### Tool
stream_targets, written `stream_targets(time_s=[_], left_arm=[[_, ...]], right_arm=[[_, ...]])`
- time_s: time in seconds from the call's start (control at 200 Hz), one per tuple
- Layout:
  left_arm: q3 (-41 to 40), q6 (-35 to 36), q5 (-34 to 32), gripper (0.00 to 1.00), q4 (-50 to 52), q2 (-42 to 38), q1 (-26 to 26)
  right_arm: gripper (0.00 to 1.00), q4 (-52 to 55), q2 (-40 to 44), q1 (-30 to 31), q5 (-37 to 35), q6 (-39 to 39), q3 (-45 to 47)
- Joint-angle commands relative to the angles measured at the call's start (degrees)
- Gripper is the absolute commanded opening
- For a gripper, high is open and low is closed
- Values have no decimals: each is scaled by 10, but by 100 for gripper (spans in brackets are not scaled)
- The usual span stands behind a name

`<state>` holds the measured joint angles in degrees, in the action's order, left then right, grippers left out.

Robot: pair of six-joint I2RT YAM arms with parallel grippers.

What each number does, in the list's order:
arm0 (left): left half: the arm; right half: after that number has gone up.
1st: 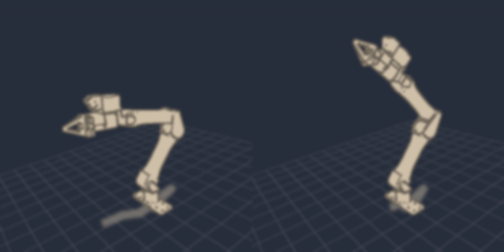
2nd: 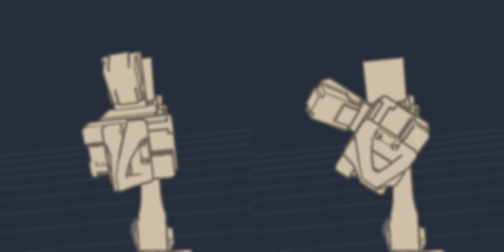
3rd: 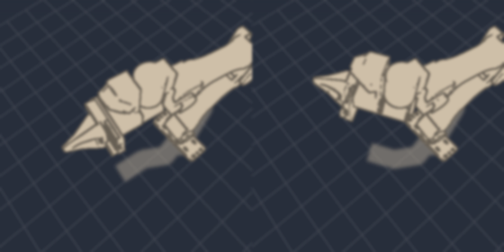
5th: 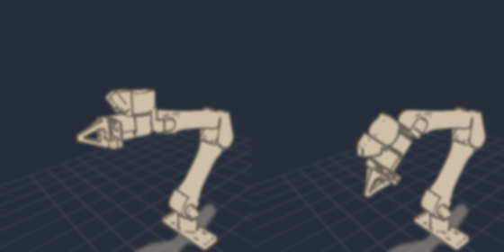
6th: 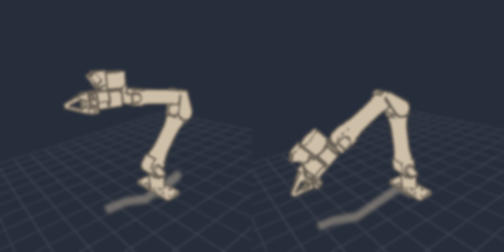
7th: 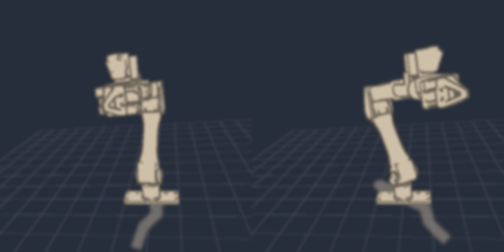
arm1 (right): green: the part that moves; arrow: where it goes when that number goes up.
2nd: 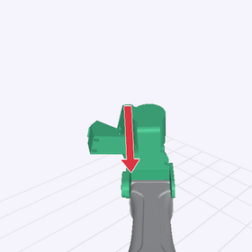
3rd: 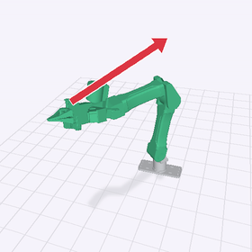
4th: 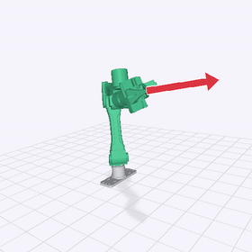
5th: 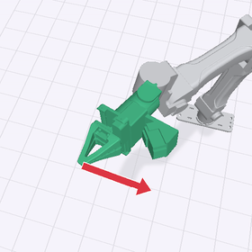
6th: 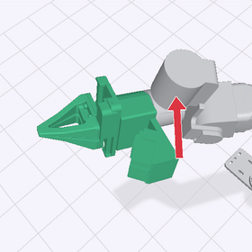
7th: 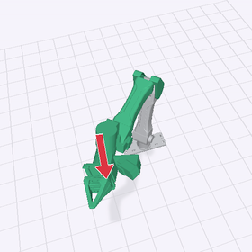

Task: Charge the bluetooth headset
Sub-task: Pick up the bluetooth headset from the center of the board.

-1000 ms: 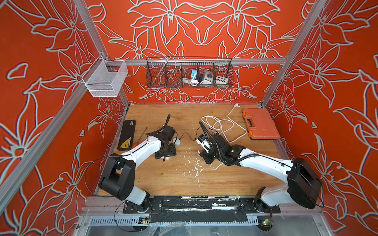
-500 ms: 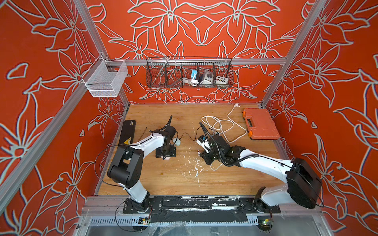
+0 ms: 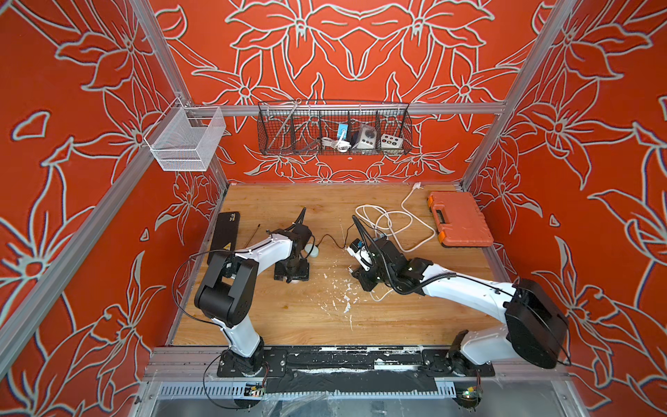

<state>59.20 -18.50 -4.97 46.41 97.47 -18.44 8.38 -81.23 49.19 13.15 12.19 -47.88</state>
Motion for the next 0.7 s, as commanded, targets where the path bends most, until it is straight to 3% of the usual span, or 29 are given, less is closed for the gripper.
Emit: stream_targets(time_s=[0.0,0.275,0.696], left_arm=[[16,28,-21,75,23,10,0],[19,58,-3,74,18,24,0],[17,59,23,64,24,28,0]], right_arm=[[2,-17,7,4,9,7,8],[2,-21,4,4,18,11,7],[2,-23,4,4,13,16,13]])
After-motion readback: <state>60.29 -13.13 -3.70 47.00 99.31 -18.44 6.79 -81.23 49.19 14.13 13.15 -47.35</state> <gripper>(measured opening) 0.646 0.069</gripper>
